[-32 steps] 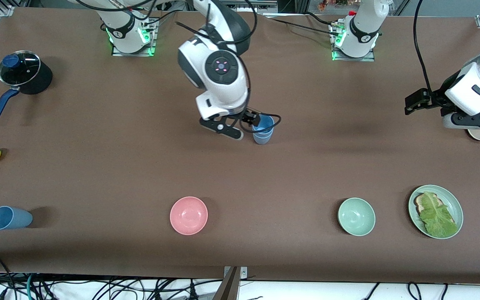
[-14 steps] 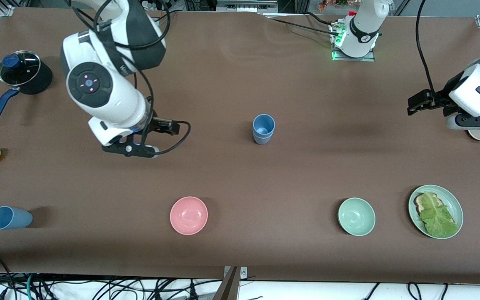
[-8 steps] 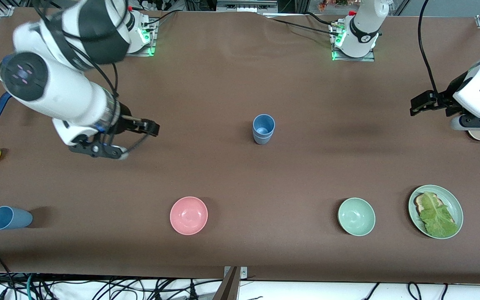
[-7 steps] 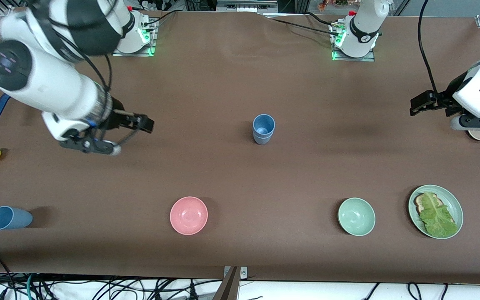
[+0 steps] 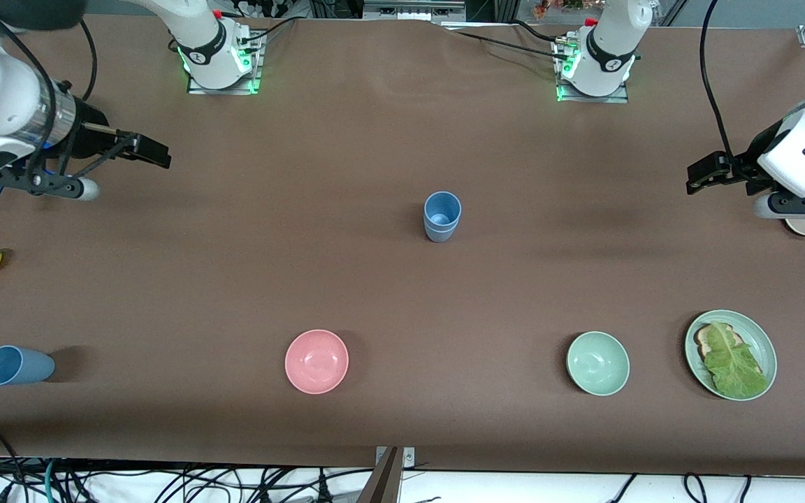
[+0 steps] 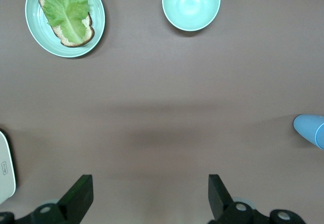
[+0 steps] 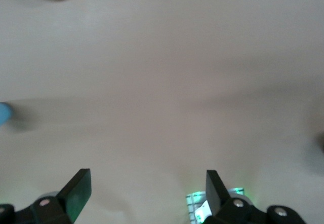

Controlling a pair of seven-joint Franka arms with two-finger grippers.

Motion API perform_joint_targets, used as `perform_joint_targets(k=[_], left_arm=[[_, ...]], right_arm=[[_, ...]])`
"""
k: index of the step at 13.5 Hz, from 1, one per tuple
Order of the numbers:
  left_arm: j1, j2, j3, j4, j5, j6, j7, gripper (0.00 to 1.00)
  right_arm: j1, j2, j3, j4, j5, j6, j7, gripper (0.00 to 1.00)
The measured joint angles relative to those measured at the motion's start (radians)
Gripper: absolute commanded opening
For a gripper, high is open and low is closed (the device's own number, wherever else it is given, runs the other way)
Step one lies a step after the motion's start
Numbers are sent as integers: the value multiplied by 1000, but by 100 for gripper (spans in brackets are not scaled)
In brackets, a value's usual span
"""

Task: Stack blue cups with both arms

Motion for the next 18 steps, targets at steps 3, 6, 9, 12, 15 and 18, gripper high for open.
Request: perform_joint_targets(k=[3, 6, 9, 12, 15, 18], left_arm=[[0, 0, 0, 0, 0, 0, 0, 100], [0, 0, 0, 0, 0, 0, 0, 100], [0, 0, 0, 0, 0, 0, 0, 100], [0, 0, -1, 0, 0, 0, 0, 100], [0, 0, -1, 0, 0, 0, 0, 100], [0, 0, -1, 0, 0, 0, 0, 100]], right_arm=[[0, -93, -3, -104, -39, 40, -7, 100], [2, -118, -3, -101, -66, 32, -7, 100], [-11, -114, 12, -99, -76, 38, -7, 100], [-282, -95, 278, -99, -81, 51, -26, 100], [-519, -93, 479, -96, -81, 51, -79, 100], [-606, -95, 525, -75, -81, 40, -146, 100]])
